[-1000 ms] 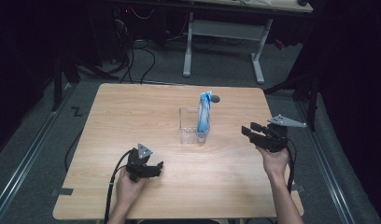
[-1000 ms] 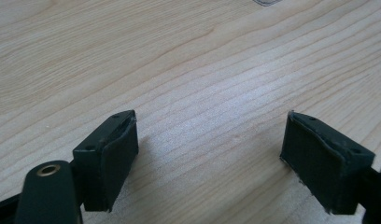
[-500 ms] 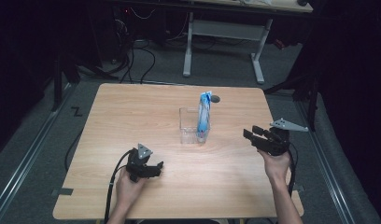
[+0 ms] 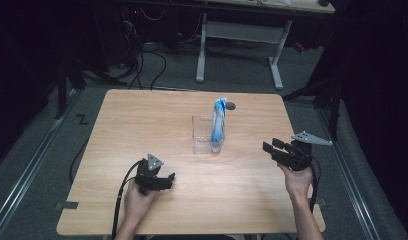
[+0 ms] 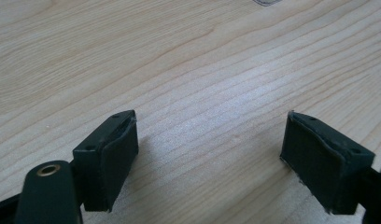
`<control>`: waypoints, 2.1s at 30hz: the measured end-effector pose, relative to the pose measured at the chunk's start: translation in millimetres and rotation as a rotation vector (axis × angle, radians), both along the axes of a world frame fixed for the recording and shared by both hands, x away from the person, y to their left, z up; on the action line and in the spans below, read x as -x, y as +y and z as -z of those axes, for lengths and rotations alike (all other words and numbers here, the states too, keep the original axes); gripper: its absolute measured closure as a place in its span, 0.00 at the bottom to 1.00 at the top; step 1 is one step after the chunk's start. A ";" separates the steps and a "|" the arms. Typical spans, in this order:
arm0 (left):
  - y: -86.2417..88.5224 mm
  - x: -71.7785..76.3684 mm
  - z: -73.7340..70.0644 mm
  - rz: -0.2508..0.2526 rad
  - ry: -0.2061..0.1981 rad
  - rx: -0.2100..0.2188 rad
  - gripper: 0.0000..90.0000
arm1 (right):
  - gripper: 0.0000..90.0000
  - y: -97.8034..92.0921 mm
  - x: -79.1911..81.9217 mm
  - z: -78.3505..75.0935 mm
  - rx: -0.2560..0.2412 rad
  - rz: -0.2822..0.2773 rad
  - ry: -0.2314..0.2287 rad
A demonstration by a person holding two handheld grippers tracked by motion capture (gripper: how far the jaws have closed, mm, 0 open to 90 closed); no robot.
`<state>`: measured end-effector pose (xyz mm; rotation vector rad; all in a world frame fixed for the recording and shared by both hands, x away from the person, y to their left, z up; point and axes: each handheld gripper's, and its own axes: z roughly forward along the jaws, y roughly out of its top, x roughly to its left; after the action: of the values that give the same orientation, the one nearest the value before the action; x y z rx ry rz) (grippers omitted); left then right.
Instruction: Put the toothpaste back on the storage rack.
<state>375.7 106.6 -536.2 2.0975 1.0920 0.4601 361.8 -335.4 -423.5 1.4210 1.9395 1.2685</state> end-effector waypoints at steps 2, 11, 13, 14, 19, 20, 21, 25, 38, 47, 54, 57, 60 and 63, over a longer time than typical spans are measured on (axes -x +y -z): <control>0.0 0.0 0.0 0.000 0.000 0.000 0.21 | 0.55 -0.7 1.2 2.2 0.002 0.005 0.007; 0.0 0.0 0.0 0.000 0.000 0.000 0.21 | 0.55 -3.0 3.1 13.6 -0.017 0.011 0.032; 0.0 0.0 0.0 0.000 0.000 0.000 0.21 | 0.55 -1.6 3.2 15.3 -0.016 0.004 0.036; 0.0 0.0 0.0 0.000 0.000 0.000 0.21 | 0.55 -1.0 3.4 15.8 -0.016 0.003 0.038; -0.1 0.0 0.0 -0.001 0.000 0.000 0.21 | 0.55 -0.1 3.3 20.7 -0.026 -0.001 0.044; -0.2 0.0 0.0 -0.002 0.000 0.001 0.21 | 0.55 0.2 3.2 21.9 -0.022 -0.002 0.048; -0.3 -0.2 0.0 -0.003 0.000 0.000 0.21 | 0.55 0.4 3.0 23.2 -0.021 -0.003 0.049; -0.9 -0.7 0.1 -0.008 -0.002 0.000 0.21 | 0.55 2.4 2.4 30.2 -0.028 -0.003 0.065; -0.9 -0.7 0.1 -0.010 -0.002 0.000 0.21 | 0.55 10.2 1.2 43.7 -0.027 0.000 0.081; -0.5 -0.4 0.0 -0.010 0.000 0.000 0.21 | 0.55 16.2 -0.7 47.6 0.002 -0.011 0.075; -0.4 -0.3 0.0 -0.010 0.000 0.000 0.21 | 0.55 20.2 -1.6 59.2 0.009 -0.015 0.098; -0.4 -0.3 0.0 -0.010 0.000 0.000 0.21 | 0.55 20.6 -1.9 63.3 0.007 -0.015 0.104; -0.4 -0.3 0.0 -0.010 0.000 0.000 0.21 | 0.55 22.3 -2.3 64.5 0.019 -0.015 0.110; -0.4 -0.3 0.0 -0.010 0.000 0.000 0.21 | 0.55 25.3 -3.6 66.3 0.026 -0.016 0.109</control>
<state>376.1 106.2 -536.2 2.0930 1.1032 0.4649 365.4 -310.1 -489.8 1.4928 2.0343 1.1909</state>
